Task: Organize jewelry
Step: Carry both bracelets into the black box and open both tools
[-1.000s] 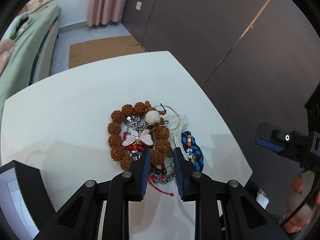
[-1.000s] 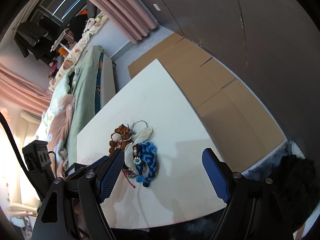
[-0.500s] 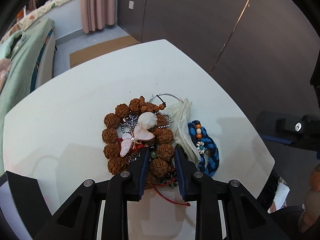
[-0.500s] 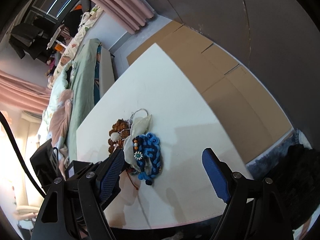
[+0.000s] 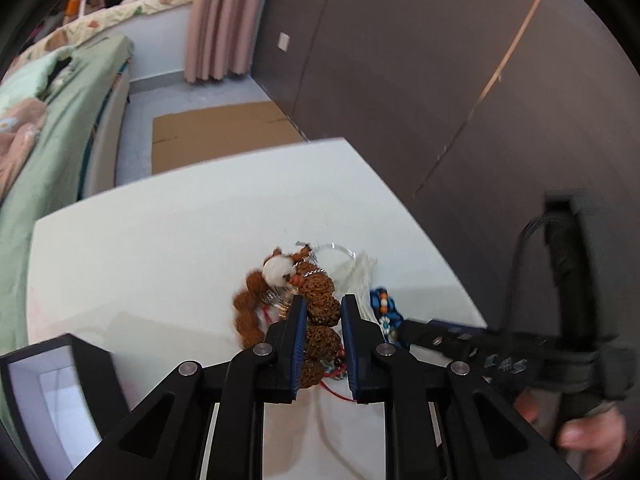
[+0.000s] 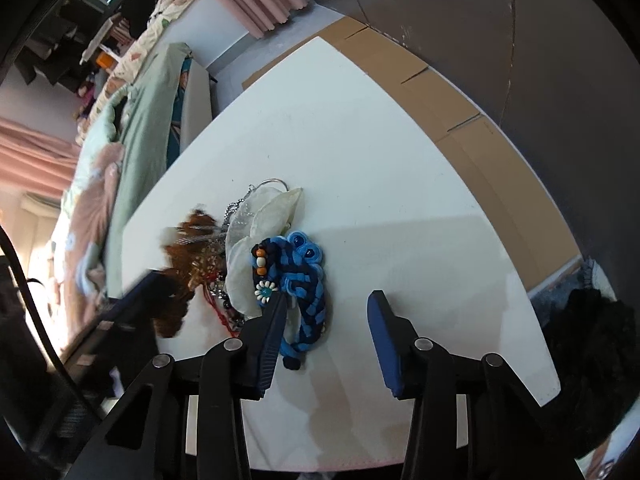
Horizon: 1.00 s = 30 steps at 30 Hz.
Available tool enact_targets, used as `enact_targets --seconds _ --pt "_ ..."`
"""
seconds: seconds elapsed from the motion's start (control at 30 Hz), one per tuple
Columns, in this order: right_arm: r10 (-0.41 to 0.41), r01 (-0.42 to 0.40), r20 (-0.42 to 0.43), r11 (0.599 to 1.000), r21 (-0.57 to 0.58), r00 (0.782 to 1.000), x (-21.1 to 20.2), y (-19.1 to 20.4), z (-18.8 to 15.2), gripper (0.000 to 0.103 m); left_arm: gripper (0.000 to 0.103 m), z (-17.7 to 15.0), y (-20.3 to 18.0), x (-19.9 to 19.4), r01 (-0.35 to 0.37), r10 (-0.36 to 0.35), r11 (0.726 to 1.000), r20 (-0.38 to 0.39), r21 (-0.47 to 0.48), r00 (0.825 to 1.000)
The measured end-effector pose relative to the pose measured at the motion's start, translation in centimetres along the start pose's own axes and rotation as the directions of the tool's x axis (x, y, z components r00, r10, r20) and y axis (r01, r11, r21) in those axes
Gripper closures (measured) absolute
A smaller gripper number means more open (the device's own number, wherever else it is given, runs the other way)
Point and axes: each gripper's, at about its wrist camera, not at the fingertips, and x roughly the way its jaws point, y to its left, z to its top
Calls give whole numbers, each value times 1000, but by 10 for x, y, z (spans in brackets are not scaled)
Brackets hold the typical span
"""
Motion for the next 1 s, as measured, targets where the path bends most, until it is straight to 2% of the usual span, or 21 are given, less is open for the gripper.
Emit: enact_targets --seconds 0.17,0.23,0.27,0.3,0.4,0.57,0.67,0.77,1.0 --pt "-87 88 12 993 -73 996 7 15 -1 59 85 6 11 -21 25 -22 998 45 -57 999" --pt "-126 128 23 986 -110 992 10 22 -3 65 85 9 15 -28 40 -36 997 55 -70 998" --pt "-134 136 26 984 -119 991 9 23 -3 75 85 10 16 -31 44 -39 996 60 -74 997" --pt "-127 128 15 985 -118 992 11 23 -3 91 85 11 18 -35 48 -43 996 64 -79 997" --pt "-112 114 27 989 -92 993 5 17 -2 91 85 12 24 -44 71 -64 992 66 -101 996" --pt "-48 52 88 997 -51 995 -19 12 -5 91 85 13 36 -56 103 -96 986 56 -134 994" --pt "-12 17 126 999 -45 992 -37 10 -9 91 85 11 40 -68 121 -110 982 79 -142 991" --pt "38 -31 156 998 -51 987 -54 13 -14 91 85 12 45 -82 167 -153 974 104 -151 983" --pt "171 -148 222 982 -116 960 -73 42 -25 91 85 7 56 -118 138 -110 979 177 -153 978"
